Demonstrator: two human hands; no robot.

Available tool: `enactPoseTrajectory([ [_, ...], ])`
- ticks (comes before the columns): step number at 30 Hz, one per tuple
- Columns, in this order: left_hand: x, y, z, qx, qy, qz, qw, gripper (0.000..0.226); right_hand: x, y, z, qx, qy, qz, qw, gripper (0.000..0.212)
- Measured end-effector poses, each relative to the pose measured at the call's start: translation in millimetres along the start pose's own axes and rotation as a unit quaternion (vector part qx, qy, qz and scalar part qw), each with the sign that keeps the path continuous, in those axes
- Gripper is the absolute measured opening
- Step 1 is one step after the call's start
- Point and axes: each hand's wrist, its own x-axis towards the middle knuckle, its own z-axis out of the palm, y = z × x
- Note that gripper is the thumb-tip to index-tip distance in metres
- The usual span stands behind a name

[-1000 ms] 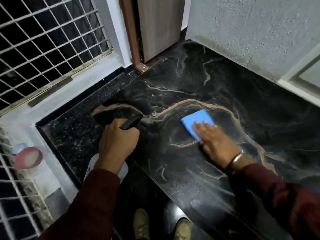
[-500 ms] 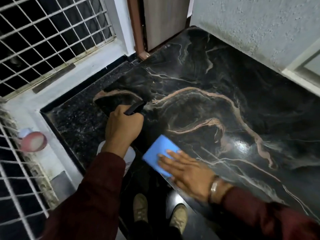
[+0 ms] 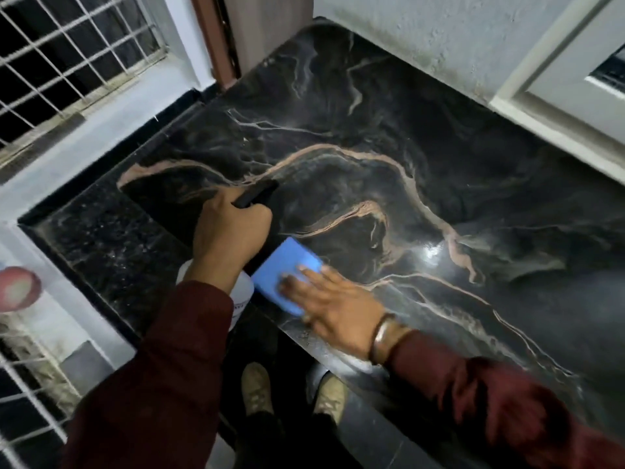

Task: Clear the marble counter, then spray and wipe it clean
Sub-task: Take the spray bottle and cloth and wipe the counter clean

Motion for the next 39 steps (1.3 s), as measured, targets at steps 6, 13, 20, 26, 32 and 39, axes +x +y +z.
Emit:
enactPoseTrajectory([
  [6, -15.5, 22.0, 11.7, 0.014, -0.055, 0.041, 0.998, 0.018, -81.5, 132.2, -32.0, 0.001, 0.081, 0.393, 0.916, 0.060],
  [13, -21.2, 48.6, 27.3, 0.020, -0.071, 0.071, 0.995, 0.013, -77.0, -10.9, 4.6, 0.042, 0.097, 0.350, 0.931, 0.060],
  [20, -27.3, 66.7, 50.9, 0.059, -0.059, 0.097, 0.992, 0.008, 22.7, 103.5, -24.2, 0.004, 0.056, 0.286, 0.957, 0.061],
  [26, -23.5, 79.9, 49.9, 0.065, -0.071, 0.123, 0.988, 0.012, -132.5, 232.7, -54.2, -0.022, 0.110, 0.578, 0.809, 0.068],
  [32, -15.1, 88.5, 55.6, 0.071, -0.064, 0.129, 0.987, 0.012, -68.2, 234.7, -70.0, -0.001, 0.125, 0.643, 0.755, 0.079],
  [39, -18.3, 109.3, 74.0, 0.073, -0.062, 0.140, 0.986, 0.016, 99.8, 123.9, -53.5, 0.061, 0.023, 0.322, 0.944, 0.052],
])
